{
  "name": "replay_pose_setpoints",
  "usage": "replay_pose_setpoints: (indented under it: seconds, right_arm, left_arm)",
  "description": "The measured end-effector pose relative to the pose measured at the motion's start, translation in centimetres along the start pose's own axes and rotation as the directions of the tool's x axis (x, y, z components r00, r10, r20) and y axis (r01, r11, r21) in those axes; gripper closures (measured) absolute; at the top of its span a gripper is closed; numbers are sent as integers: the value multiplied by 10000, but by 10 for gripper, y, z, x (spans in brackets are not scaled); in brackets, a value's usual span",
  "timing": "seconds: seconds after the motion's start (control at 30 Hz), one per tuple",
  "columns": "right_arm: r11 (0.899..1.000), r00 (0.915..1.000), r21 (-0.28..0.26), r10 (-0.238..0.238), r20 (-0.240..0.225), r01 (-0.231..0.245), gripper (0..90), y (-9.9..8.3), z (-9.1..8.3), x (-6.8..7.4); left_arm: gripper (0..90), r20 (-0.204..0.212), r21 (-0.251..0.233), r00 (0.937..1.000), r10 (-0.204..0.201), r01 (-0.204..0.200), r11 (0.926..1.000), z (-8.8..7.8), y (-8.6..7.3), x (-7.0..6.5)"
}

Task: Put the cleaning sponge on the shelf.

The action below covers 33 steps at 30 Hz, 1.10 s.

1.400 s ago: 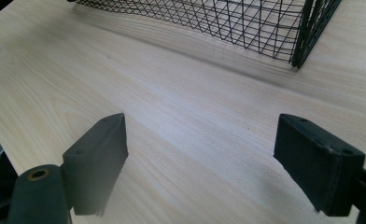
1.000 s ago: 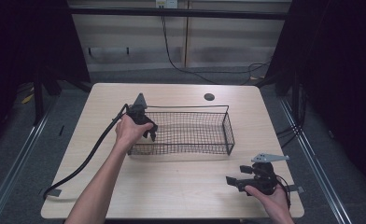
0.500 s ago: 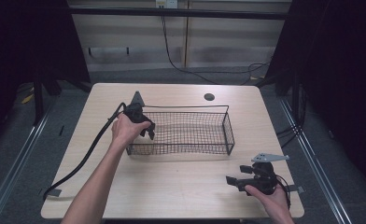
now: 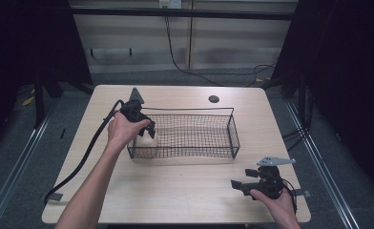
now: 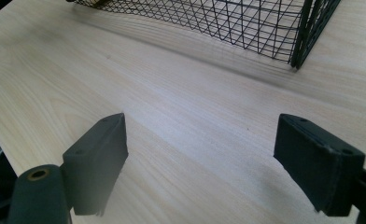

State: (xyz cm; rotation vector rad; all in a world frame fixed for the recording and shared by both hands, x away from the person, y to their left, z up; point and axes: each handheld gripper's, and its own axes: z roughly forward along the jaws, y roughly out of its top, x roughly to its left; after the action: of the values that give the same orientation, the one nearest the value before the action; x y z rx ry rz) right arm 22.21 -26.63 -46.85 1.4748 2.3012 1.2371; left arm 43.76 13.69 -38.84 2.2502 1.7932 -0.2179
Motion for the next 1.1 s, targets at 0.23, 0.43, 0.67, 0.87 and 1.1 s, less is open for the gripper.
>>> replay_pose_setpoints:
  seconds: [0.23,0.43,0.67,0.87,1.1]
  right_arm:
    - [10000,10000,8,-2,15,2,171,0,0,0]
    - [10000,10000,-6,-5,19,5,172,0,0,0]
    - [10000,10000,-31,-5,20,5,171,0,0,0]
    - [10000,10000,-45,-5,31,6,172,0,0,0]
    - [10000,10000,-52,46,59,-45,172,0,-1,0]
  left_arm:
    - [208,571,-484,9943,897,-870,9950,-10,-5,-1]
    - [175,950,-886,9722,2141,-2060,9745,-18,-13,-3]
    - [171,1224,-1305,9452,3026,-2869,9490,-24,-21,-6]
    - [182,1342,-1872,9137,3836,-3567,9153,-30,-30,-11]
    - [190,1785,-2517,8915,4163,-3677,8953,-37,-46,9]
